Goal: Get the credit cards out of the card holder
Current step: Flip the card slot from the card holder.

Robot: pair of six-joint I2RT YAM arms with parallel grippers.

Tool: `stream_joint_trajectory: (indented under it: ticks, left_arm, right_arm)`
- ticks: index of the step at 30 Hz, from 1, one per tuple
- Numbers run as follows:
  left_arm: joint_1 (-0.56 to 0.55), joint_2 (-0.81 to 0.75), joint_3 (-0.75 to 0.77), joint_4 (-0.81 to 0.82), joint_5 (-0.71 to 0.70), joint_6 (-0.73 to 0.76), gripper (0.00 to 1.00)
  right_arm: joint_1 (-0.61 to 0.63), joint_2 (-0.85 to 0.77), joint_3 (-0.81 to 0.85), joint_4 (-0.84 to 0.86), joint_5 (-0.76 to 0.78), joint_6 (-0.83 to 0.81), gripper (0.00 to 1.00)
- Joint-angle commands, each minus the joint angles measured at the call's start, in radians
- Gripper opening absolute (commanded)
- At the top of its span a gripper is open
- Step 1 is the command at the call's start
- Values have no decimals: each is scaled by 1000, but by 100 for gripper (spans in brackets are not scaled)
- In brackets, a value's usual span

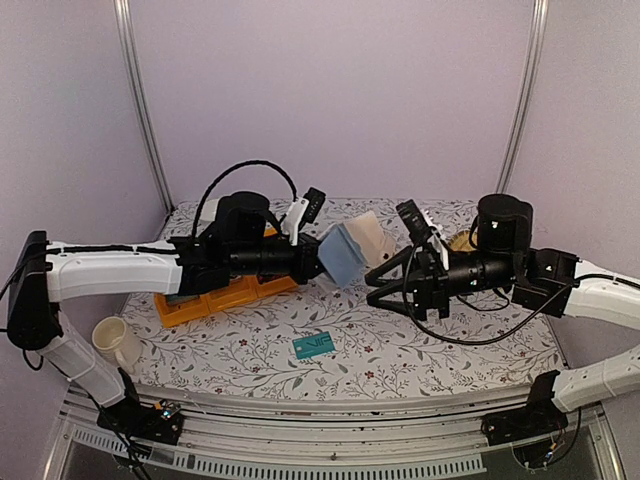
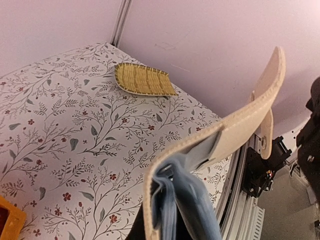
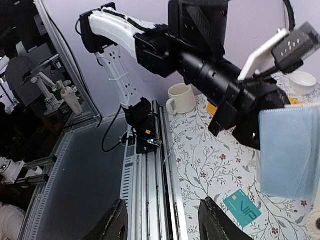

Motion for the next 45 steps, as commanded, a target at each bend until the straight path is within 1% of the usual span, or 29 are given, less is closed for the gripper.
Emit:
stream_joint_trajectory:
  ticks: [1, 2, 3, 4, 5, 6, 7, 8, 10, 12, 16, 20, 22, 24, 28, 32, 35, 42, 45]
  left_arm:
    - [3, 13, 46, -127, -86, -75, 0]
    - [2, 14, 46, -126, -80, -85, 0]
    - [3, 16, 47, -125, -74, -91, 0]
    - [3, 19, 50, -125, -67, -95, 0]
    - [3, 22, 52, -121, -59, -96, 0]
    - [3, 25, 54, -120, -57, -101, 0]
    - [2, 26, 55, -119, -55, -103, 0]
    - [3, 27, 55, -117, -54, -103, 0]
    - [3, 27, 55, -117, -54, -101, 0]
    - [3, 29, 59, -117, -52, -99, 0]
    - [6, 38, 64, -115, -36, -104, 0]
    - [6, 41, 61, -108, -27, -108, 0]
    - [8, 39, 59, -96, -13, -102, 0]
    - [8, 33, 49, -76, 4, -93, 0]
    - [8, 18, 25, -42, 14, -75, 0]
    - [8, 21, 21, -24, 30, -63, 0]
    - [7, 17, 15, -19, 31, -61, 0]
    - [6, 16, 8, -15, 40, -59, 0]
    - [5, 17, 7, 0, 71, -63, 0]
  right_arm:
    - [58, 21, -71, 135, 319, -3, 48]
    - [61, 33, -74, 152, 365, 1, 46]
    - [65, 49, -70, 160, 440, 4, 46]
    - [76, 70, -62, 161, 544, 11, 50]
    - [91, 90, -51, 149, 655, 13, 56]
    - [105, 111, -36, 134, 761, 10, 70]
    - [113, 128, -21, 121, 816, 2, 77]
    - [118, 142, -8, 119, 844, -15, 81]
    - [125, 163, 1, 134, 840, -49, 83]
    - [136, 193, 18, 134, 828, -88, 83]
    - [144, 263, 73, 91, 843, -184, 84]
    - [144, 310, 101, 96, 832, -226, 88]
    - [144, 332, 121, 77, 859, -239, 86]
    - [141, 334, 127, 66, 877, -242, 82]
    - [98, 297, 104, 76, 805, -211, 69]
    - [82, 286, 101, 61, 813, -198, 68]
    - [56, 259, 91, 55, 830, -176, 62]
    - [28, 233, 92, 19, 871, -153, 63]
    - [9, 246, 98, -15, 916, -146, 63]
